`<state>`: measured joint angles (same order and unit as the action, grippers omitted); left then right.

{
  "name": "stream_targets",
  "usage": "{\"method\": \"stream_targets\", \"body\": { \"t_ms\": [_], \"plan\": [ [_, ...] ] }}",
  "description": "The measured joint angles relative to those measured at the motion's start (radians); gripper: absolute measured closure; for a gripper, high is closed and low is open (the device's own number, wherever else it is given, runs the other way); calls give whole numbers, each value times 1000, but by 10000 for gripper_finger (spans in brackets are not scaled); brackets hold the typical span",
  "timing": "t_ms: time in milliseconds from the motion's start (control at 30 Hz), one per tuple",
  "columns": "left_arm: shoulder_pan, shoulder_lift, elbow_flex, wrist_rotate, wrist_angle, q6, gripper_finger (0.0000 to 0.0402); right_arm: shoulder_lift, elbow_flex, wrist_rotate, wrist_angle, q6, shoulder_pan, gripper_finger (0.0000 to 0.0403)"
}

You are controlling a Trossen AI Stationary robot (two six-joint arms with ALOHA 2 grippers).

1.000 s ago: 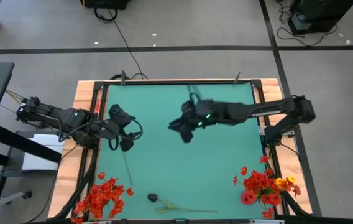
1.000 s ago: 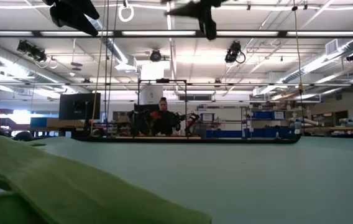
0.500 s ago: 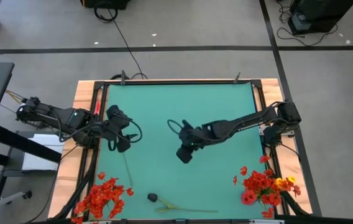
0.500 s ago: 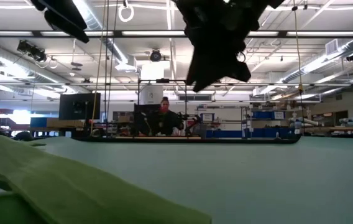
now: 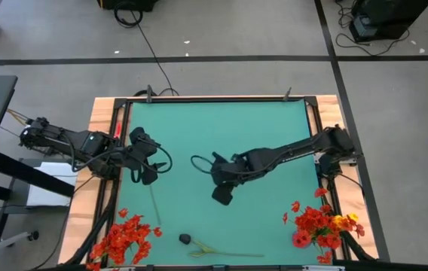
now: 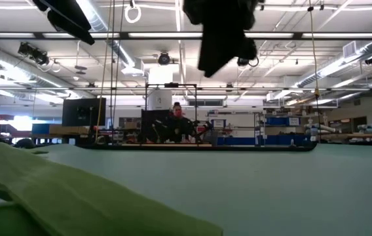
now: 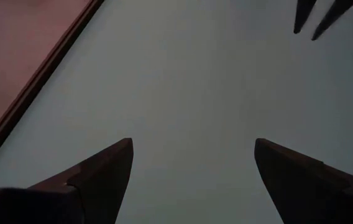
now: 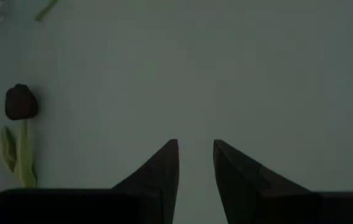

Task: Sort flowers into vase by color
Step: Put the bottom black tulip into the transparent vase

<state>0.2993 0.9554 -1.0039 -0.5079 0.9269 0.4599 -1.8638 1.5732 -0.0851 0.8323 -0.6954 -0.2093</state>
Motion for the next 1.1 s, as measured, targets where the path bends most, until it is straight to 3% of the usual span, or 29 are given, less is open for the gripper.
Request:
{"method": "stream_targets", "body": {
  "t_ms": [233, 667, 1100],
  "plan": [
    [0, 0, 0, 0, 5, 17, 61, -165, 168, 53, -19, 141, -93, 293],
    [0, 0, 0, 8, 16, 23, 61, -351, 173, 138, -94, 270, -339, 259],
    [0, 0, 0, 9, 20, 28, 61, -415, 173, 201, -212, 254, -406, 241]
  ]
}}
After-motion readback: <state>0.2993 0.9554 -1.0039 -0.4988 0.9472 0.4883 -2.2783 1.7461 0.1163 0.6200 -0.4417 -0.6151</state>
